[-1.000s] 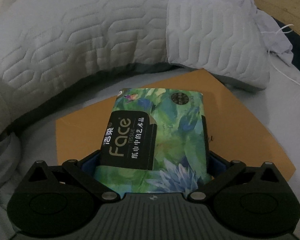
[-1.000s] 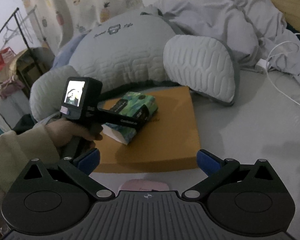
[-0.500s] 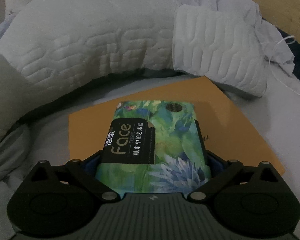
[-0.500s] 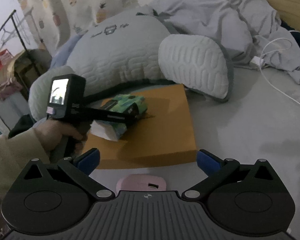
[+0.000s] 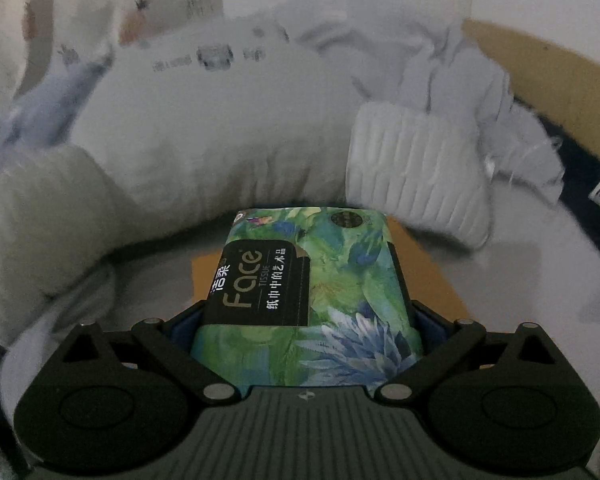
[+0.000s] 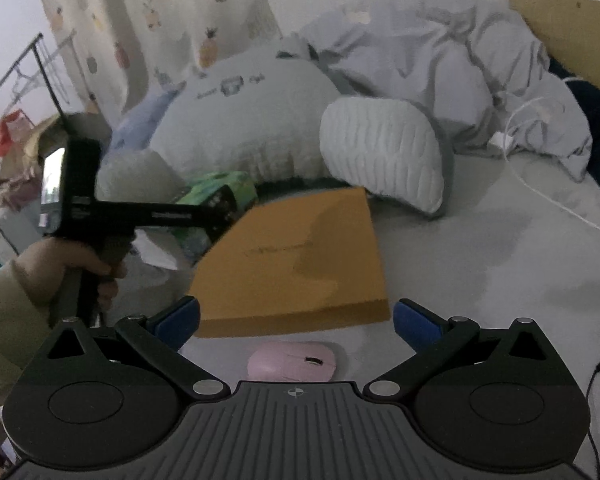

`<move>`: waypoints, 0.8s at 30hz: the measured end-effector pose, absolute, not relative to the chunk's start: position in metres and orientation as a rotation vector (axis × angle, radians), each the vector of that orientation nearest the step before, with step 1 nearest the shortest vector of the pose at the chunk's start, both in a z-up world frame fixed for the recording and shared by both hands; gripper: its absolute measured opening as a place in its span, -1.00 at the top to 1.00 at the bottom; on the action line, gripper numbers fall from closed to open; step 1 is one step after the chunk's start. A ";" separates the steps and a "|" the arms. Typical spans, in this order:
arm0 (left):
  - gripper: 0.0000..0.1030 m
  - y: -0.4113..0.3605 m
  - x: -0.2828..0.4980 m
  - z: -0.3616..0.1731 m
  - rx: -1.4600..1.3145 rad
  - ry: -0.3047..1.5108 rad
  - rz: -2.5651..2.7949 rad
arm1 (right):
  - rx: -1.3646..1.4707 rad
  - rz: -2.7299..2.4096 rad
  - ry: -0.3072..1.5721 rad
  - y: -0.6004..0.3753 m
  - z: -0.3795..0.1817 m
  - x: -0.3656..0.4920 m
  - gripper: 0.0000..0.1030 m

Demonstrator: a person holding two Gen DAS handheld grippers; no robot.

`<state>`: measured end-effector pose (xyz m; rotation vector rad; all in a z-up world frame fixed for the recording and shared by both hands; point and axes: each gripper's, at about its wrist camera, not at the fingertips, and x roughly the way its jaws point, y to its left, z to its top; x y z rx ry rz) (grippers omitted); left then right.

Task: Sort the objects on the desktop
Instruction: 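Lift the tissue pack with the left gripper and carry it toward the box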

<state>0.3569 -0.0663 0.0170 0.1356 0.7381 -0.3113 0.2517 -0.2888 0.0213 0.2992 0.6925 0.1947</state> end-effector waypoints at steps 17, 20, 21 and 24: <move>-0.94 -0.037 0.188 0.180 0.083 0.509 -0.302 | 0.239 0.277 0.450 -0.292 0.144 0.136 -1.00; -0.94 -0.033 0.156 0.194 0.096 0.489 -0.296 | 0.229 0.292 0.428 -0.292 0.155 0.113 -1.00; -0.94 -0.031 0.145 0.198 0.099 0.480 -0.295 | 0.228 0.297 0.422 -0.293 0.158 0.105 -1.00; -0.94 -0.026 0.119 0.202 0.091 0.462 -0.292 | 0.225 0.308 0.414 -0.291 0.161 0.084 -1.00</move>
